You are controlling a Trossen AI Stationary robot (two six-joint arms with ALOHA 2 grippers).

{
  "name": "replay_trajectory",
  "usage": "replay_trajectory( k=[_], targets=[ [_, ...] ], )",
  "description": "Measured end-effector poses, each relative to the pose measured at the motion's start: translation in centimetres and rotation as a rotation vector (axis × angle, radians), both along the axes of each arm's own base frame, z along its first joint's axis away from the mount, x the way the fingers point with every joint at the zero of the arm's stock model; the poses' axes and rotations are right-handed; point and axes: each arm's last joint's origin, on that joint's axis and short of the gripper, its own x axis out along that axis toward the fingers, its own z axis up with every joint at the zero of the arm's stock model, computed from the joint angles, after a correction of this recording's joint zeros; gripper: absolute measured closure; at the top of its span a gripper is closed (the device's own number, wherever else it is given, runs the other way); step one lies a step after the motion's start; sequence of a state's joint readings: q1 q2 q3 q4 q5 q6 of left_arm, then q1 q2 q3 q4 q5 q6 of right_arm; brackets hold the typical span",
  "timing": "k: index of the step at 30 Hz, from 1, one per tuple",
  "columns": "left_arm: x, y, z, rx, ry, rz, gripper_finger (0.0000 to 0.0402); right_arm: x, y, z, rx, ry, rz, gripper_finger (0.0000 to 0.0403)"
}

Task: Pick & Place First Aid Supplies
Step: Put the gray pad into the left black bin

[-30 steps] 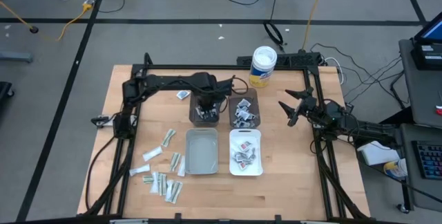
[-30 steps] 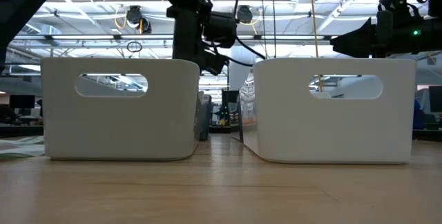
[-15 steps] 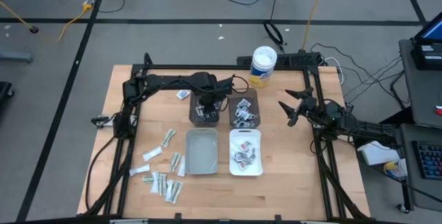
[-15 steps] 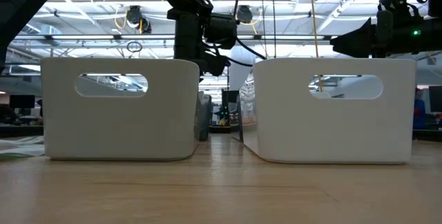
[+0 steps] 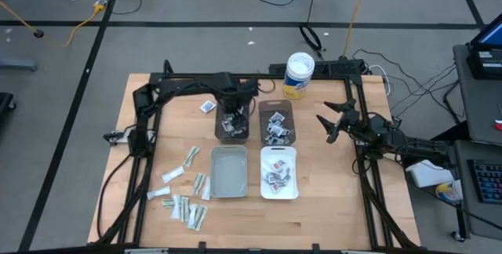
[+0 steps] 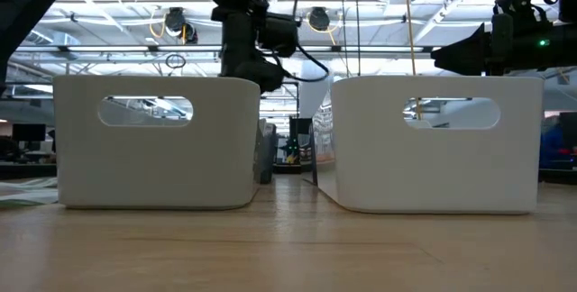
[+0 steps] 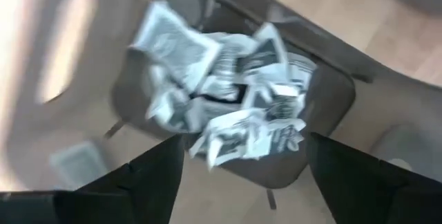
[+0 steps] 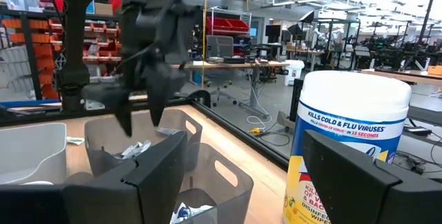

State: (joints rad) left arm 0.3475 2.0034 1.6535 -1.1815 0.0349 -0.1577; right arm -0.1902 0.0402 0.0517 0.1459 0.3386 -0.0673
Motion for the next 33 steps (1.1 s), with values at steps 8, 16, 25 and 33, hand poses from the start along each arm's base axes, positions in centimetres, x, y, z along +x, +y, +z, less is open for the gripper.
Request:
replay_trajectory(
  k=[8, 16, 25, 33],
  targets=[
    [-3.0, 2.1, 3.6, 0.001, -0.033, 0.293, 0.0099, 0.0, 0.0, 0.0, 0.0, 0.0, 0.0, 0.0124],
    [-4.9, 3.0, 4.7, 0.001, -0.007, 0.343, 0.0117, 0.0, 0.0, 0.0, 0.0, 0.0, 0.0, 0.0124],
    [-8.8, 4.4, 3.1, -0.011, 0.033, 0.297, 0.0116, 0.0, 0.0, 0.0, 0.0, 0.0, 0.0, 0.0124],
    [-11.5, 6.3, 2.1, -0.012, 0.042, 0.247, 0.009, 0.0, 0.0, 0.0, 0.0, 0.0, 0.0, 0.0124]
  ],
)
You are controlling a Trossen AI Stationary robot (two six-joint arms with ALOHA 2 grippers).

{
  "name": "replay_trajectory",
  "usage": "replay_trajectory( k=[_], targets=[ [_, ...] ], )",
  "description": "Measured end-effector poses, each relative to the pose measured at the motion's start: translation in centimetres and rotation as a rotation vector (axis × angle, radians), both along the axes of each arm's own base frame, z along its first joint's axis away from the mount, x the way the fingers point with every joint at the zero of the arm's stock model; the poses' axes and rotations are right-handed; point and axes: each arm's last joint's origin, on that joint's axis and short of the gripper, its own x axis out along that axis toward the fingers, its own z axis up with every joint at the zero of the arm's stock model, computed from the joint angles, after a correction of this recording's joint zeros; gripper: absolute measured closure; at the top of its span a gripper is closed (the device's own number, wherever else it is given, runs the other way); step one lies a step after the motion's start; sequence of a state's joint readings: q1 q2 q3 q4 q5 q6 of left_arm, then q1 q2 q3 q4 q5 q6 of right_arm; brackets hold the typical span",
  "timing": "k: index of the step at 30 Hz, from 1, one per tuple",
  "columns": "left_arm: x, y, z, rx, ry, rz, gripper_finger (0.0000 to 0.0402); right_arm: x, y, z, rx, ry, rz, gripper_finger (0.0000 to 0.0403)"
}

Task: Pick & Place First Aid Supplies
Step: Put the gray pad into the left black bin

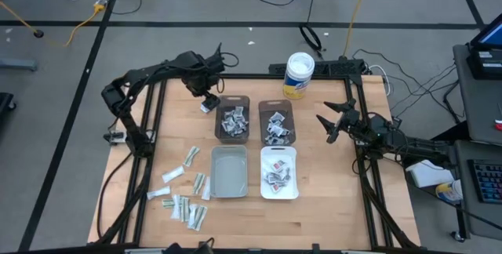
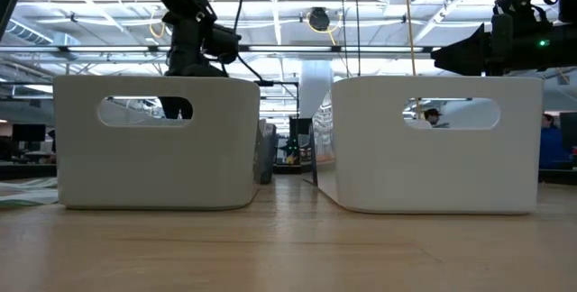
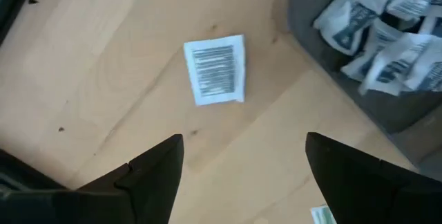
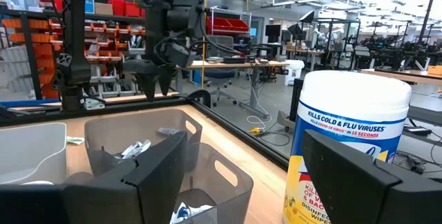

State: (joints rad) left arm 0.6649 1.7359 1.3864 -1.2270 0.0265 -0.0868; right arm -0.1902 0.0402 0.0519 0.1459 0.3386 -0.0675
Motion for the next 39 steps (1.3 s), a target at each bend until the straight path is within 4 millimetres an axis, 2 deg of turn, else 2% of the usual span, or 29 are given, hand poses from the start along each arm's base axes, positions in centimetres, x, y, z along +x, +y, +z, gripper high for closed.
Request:
replay_trajectory(
  k=[5, 13, 22, 29, 39],
  targets=[
    [0.0, 0.1, -1.7, 0.022, -0.019, -0.013, 0.0088, 0.0, 0.0, 0.0, 0.0, 0.0, 0.0, 0.0124],
    [-0.2, 0.1, -5.2, 0.107, -0.052, -0.064, 0.0111, 0.0, 0.0, 0.0, 0.0, 0.0, 0.0, 0.0124],
    [-0.5, -0.4, -8.0, 0.152, -0.101, -0.092, 0.0128, 0.0, 0.0, 0.0, 0.0, 0.0, 0.0, 0.0124],
    [-1.2, -0.9, -9.7, 0.151, -0.091, -0.091, 0.0132, 0.0, 0.0, 0.0, 0.0, 0.0, 0.0, 0.0124],
    [-1.7, -1.3, -9.3, 0.156, -0.06, -0.096, 0.0185, 0.0, 0.0, 0.0, 0.0, 0.0, 0.0, 0.0124]
  ],
)
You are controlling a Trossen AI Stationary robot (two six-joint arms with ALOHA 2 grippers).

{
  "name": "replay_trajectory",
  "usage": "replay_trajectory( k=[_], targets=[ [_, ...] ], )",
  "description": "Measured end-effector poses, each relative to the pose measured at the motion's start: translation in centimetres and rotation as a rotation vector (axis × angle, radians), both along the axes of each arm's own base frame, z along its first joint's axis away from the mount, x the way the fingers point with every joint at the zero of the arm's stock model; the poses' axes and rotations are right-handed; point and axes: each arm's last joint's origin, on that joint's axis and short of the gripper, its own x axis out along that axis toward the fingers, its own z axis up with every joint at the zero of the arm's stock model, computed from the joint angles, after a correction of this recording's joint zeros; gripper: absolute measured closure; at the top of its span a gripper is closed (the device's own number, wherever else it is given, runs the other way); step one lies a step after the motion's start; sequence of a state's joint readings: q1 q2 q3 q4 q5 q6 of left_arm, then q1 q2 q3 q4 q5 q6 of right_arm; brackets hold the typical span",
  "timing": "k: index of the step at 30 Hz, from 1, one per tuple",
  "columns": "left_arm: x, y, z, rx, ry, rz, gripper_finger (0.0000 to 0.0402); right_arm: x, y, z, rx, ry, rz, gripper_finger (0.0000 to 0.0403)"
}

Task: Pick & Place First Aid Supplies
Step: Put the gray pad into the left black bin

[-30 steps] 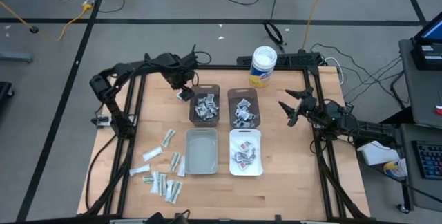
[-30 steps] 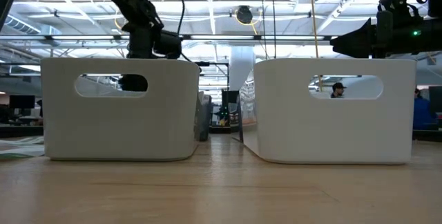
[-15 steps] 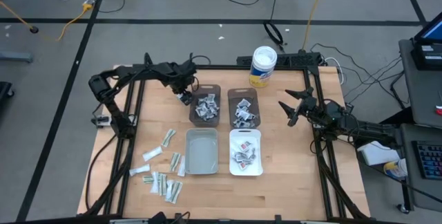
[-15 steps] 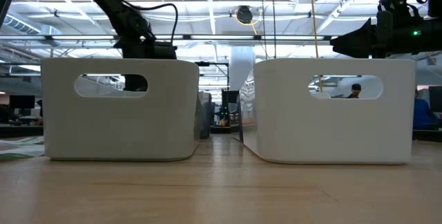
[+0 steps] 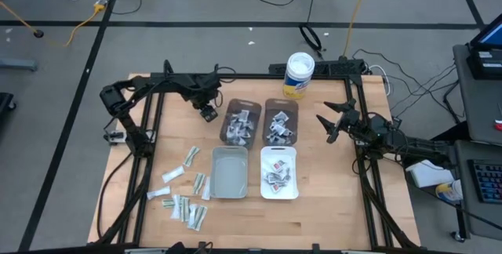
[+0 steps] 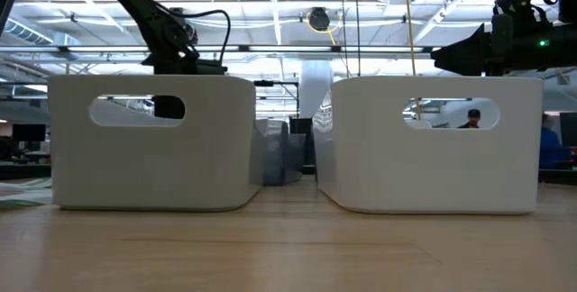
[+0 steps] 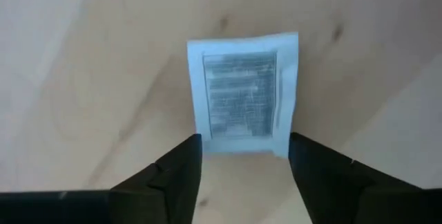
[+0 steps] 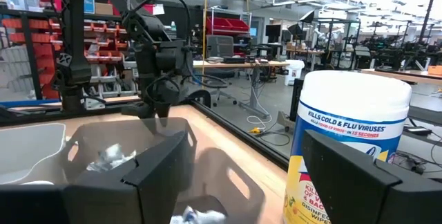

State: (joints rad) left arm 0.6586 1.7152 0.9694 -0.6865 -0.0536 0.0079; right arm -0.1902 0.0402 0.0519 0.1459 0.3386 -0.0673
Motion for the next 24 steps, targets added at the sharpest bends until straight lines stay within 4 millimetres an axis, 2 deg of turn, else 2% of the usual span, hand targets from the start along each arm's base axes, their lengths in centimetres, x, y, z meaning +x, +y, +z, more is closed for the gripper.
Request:
replay_trajectory(
  k=[4, 12, 20, 24],
  targets=[
    [0.0, -0.03, 0.08, -0.005, -0.003, -0.018, 0.0203, 0.0, 0.0, 0.0, 0.0, 0.0, 0.0, 0.0124],
    [0.15, 0.06, 0.11, -0.004, -0.023, -0.044, 0.0265, 0.0, 0.0, 0.0, 0.0, 0.0, 0.0, 0.0124],
    [0.48, 0.06, 0.09, -0.032, -0.073, -0.102, 0.0298, 0.0, 0.0, 0.0, 0.0, 0.0, 0.0, 0.0124],
    [0.46, 0.01, 0.06, -0.05, -0.082, -0.11, 0.0336, 0.0, 0.0, 0.0, 0.0, 0.0, 0.0, 0.0124]
  ],
)
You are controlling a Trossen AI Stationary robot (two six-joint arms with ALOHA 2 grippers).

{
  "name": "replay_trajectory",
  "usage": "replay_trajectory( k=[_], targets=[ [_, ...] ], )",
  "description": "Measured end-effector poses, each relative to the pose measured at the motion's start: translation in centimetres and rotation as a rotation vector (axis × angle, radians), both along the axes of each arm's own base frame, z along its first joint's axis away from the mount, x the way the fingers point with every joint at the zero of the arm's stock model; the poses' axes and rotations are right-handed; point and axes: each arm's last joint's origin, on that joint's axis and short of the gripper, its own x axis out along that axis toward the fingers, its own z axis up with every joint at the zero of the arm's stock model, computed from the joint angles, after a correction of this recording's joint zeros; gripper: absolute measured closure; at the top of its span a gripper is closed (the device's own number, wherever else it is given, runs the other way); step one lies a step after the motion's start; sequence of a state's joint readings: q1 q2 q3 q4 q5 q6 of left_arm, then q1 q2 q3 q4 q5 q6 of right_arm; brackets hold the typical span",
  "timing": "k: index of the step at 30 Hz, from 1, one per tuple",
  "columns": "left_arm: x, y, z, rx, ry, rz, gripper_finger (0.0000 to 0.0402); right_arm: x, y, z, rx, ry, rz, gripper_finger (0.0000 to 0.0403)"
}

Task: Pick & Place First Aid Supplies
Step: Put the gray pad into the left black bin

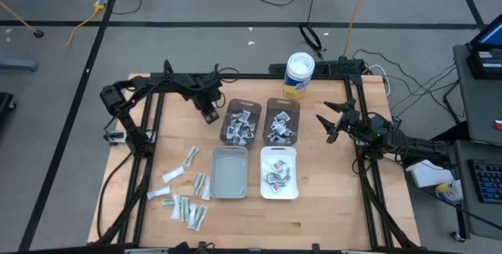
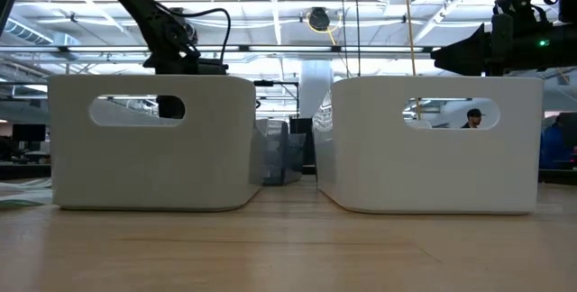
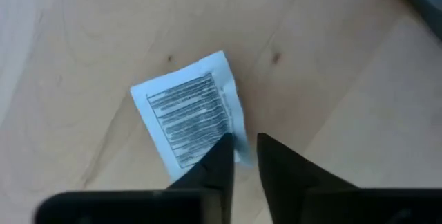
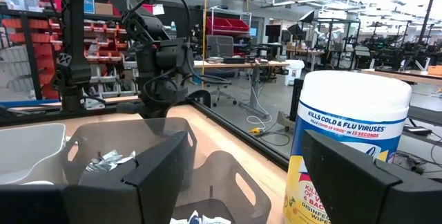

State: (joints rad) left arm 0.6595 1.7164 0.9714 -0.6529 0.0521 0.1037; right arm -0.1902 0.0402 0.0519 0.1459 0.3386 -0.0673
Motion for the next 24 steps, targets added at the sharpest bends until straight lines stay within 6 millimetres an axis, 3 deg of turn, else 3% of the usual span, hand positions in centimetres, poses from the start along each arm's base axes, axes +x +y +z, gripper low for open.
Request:
replay_trajectory(
  k=[5, 14, 24],
  targets=[
    [-0.3, 0.1, -0.1, 0.012, 0.018, 0.038, 0.0395, 0.0, 0.0, 0.0, 0.0, 0.0, 0.0, 0.0124],
    [-0.9, -0.4, -0.3, -0.025, 0.065, 0.054, 0.0399, 0.0, 0.0, 0.0, 0.0, 0.0, 0.0, 0.0124],
    [-2.0, -1.1, 4.0, 0.019, 0.029, 0.095, 0.0401, 0.0, 0.0, 0.0, 0.0, 0.0, 0.0, 0.0124]
  ],
)
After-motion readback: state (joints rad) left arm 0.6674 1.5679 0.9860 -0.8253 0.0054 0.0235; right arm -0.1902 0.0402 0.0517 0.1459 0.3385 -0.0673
